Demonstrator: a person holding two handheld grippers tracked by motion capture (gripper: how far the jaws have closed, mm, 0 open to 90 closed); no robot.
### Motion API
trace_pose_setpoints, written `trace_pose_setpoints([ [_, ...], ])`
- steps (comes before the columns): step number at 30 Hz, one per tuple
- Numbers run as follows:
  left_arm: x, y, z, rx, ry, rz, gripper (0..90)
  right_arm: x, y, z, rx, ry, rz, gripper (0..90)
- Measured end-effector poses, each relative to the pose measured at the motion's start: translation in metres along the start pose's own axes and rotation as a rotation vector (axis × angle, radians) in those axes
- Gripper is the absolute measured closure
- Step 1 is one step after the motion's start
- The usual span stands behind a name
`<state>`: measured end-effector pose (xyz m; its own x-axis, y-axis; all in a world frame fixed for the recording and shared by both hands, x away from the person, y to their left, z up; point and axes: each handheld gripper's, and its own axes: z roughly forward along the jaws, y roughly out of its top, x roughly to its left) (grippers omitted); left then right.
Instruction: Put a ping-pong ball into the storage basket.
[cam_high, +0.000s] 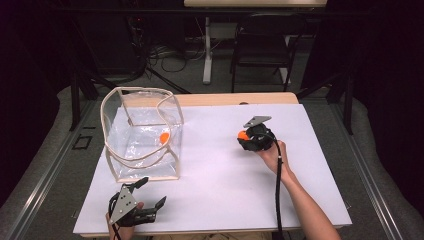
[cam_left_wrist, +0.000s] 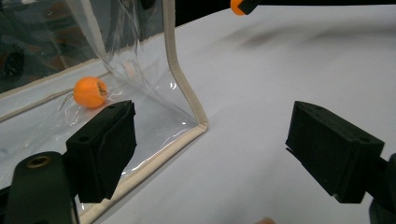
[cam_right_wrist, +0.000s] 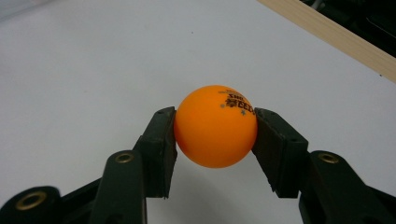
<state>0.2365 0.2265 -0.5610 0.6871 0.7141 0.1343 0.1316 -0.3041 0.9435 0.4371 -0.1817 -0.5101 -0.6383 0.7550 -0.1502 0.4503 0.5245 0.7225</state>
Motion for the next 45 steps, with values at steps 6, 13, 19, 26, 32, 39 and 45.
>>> trace_pose_setpoints([
  [6, 0.0, 0.0, 0.001, 0.002, -0.002, -0.001, 15.7, 0.006, 0.001, 0.001, 0.009, 0.018, -0.013, 50.7],
  [13, 0.0, 0.001, 0.0, -0.003, 0.004, 0.001, 15.7, 0.016, 0.003, 0.002, 0.015, 0.038, -0.035, 50.7],
  [19, -0.001, 0.001, 0.0, -0.004, 0.003, 0.003, 15.7, 0.024, 0.006, 0.001, 0.013, 0.066, -0.046, 50.7],
  [26, 0.001, 0.001, -0.002, -0.007, 0.008, 0.001, 15.7, 0.032, 0.009, 0.0, 0.013, 0.09, -0.068, 50.7],
  [32, 0.0, 0.001, -0.002, -0.009, 0.007, 0.003, 15.7, 0.039, 0.01, 0.0, 0.012, 0.111, -0.082, 50.7],
  [39, 0.001, 0.001, -0.001, -0.005, 0.006, -0.001, 15.7, 0.047, 0.014, -0.002, 0.006, 0.137, -0.095, 50.7],
  [45, 0.0, 0.001, -0.002, -0.008, 0.004, 0.001, 15.7, 0.055, 0.016, -0.003, 0.001, 0.16, -0.104, 50.7],
])
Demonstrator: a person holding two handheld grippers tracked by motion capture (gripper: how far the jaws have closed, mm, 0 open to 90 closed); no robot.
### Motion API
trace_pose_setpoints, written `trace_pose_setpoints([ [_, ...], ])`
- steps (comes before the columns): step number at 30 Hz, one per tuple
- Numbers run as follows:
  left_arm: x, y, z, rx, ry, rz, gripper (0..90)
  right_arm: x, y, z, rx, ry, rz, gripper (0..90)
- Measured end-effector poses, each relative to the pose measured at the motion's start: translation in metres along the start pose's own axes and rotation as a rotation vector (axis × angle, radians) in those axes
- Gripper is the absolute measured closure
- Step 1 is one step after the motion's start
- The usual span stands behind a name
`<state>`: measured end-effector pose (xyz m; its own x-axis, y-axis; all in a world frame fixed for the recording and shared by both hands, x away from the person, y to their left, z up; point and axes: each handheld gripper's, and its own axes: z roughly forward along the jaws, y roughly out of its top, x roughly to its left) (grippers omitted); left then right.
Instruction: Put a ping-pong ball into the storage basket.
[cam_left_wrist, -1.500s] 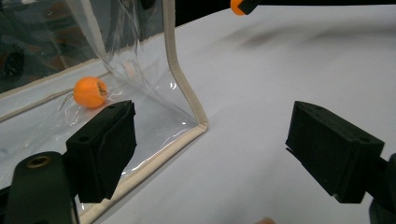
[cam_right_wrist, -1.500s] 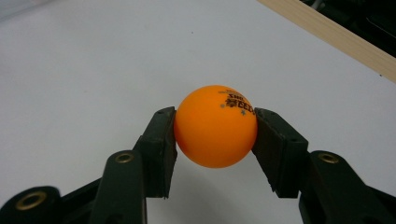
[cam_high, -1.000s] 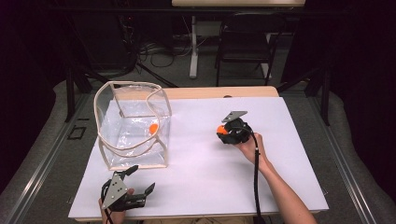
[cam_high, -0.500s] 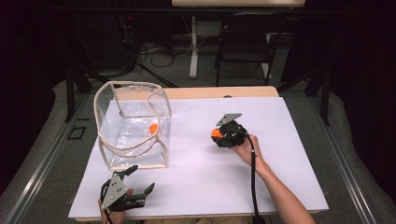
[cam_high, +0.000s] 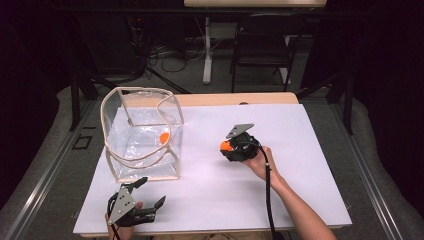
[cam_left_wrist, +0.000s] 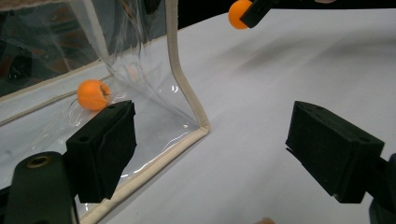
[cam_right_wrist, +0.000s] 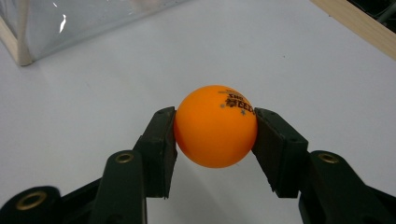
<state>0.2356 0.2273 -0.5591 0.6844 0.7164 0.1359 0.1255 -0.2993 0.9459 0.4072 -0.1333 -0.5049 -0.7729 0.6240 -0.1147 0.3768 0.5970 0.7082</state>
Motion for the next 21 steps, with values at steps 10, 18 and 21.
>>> trace_pose_setpoints([
  [10, 0.0, 0.0, -0.001, -0.008, 0.001, 0.003, 15.7, 0.009, 0.003, 0.005, 0.004, 0.039, -0.012, 50.8],
  [18, 0.0, 0.0, -0.001, -0.01, -0.001, -0.003, 15.7, 0.02, 0.01, 0.004, -0.008, 0.081, -0.024, 50.8],
  [21, 0.0, 0.0, -0.002, -0.01, 0.001, -0.005, 15.7, 0.023, 0.013, 0.002, -0.009, 0.083, -0.037, 50.8],
])
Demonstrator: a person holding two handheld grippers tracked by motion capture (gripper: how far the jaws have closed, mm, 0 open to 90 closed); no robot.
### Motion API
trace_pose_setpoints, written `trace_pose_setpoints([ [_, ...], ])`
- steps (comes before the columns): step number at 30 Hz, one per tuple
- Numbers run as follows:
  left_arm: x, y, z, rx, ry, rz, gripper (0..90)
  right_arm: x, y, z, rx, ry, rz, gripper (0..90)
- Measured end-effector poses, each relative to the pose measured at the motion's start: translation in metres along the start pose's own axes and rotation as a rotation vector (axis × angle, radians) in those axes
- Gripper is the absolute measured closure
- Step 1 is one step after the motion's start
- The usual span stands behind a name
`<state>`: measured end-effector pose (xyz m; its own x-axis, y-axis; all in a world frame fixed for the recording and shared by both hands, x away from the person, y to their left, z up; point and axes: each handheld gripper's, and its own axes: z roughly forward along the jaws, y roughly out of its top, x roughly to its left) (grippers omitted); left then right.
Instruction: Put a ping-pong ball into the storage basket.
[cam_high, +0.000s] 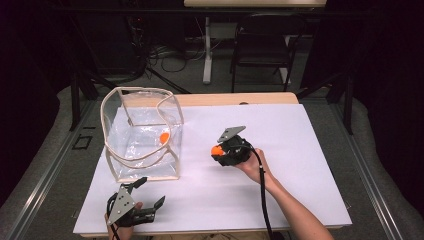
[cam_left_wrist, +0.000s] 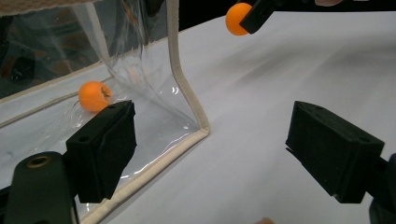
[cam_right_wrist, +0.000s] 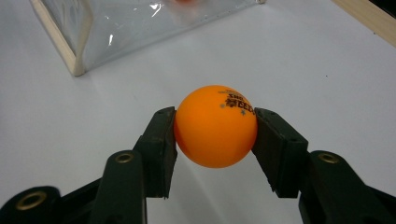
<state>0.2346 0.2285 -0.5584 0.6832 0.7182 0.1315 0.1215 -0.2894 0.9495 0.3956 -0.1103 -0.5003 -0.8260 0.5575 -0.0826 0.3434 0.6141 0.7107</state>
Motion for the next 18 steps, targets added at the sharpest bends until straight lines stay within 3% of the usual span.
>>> trace_pose_setpoints([
  [18, 0.0, 0.0, 0.0, -0.002, 0.004, 0.001, 15.7, 0.011, 0.021, -0.009, -0.023, 0.015, -0.032, 50.8],
])
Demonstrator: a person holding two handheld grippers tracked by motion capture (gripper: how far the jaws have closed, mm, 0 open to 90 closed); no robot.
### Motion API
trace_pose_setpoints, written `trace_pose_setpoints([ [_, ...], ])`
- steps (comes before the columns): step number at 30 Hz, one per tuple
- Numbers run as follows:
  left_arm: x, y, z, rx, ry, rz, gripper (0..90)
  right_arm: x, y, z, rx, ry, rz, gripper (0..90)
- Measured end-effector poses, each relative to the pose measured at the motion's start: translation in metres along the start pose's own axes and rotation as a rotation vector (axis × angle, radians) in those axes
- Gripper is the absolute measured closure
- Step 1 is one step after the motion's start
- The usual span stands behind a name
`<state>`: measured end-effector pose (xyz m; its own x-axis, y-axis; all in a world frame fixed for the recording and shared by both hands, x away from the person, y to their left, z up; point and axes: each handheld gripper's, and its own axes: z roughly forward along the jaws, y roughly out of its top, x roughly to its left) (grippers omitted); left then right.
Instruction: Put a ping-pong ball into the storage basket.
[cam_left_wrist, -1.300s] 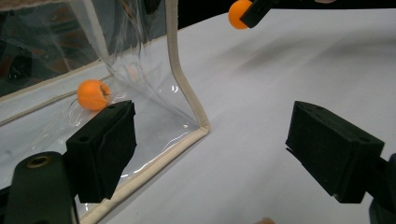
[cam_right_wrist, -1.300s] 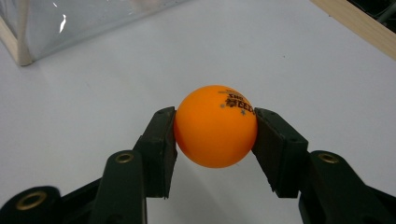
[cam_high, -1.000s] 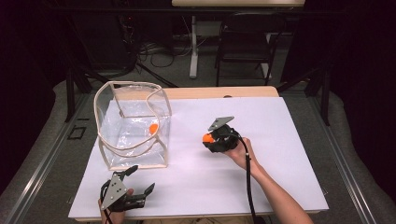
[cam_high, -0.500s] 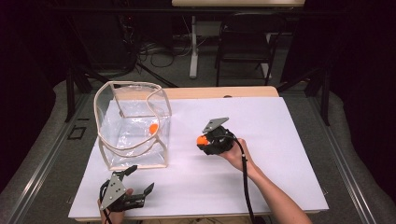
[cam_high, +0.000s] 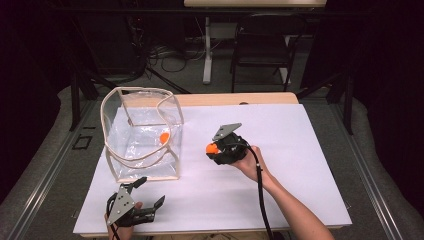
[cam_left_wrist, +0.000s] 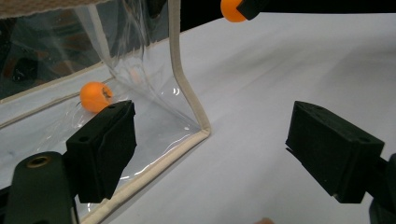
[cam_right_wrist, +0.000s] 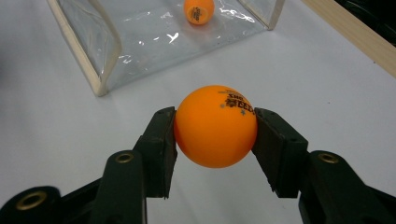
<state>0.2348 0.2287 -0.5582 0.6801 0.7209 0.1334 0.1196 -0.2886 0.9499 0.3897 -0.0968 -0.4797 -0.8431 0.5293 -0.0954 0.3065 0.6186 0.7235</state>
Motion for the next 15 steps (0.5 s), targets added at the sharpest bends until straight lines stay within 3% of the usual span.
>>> trace_pose_setpoints([
  [15, 0.0, 0.001, 0.001, -0.001, -0.005, 0.003, 15.7, 0.005, 0.027, -0.009, -0.018, -0.011, -0.05, 50.8],
])
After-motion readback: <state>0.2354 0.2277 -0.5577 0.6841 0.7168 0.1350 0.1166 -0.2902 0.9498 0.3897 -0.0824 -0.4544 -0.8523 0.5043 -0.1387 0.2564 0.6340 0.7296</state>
